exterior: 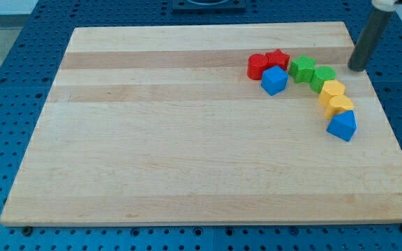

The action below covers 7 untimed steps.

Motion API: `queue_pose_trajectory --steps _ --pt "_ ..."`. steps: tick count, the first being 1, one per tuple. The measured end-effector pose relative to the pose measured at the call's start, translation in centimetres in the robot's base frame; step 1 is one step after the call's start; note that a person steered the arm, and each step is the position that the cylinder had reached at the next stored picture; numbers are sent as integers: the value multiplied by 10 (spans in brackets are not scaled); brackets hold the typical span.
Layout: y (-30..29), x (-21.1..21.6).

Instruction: Move the blue triangle and the yellow hexagon vertical to each other

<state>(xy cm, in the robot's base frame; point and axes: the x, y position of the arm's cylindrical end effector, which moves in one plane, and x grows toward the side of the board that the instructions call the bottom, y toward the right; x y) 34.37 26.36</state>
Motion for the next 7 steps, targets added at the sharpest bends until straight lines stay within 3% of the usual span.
queue_pose_trajectory --steps 2,4,7 --pt "-63 17" --pt "11 23" --pt "-76 69"
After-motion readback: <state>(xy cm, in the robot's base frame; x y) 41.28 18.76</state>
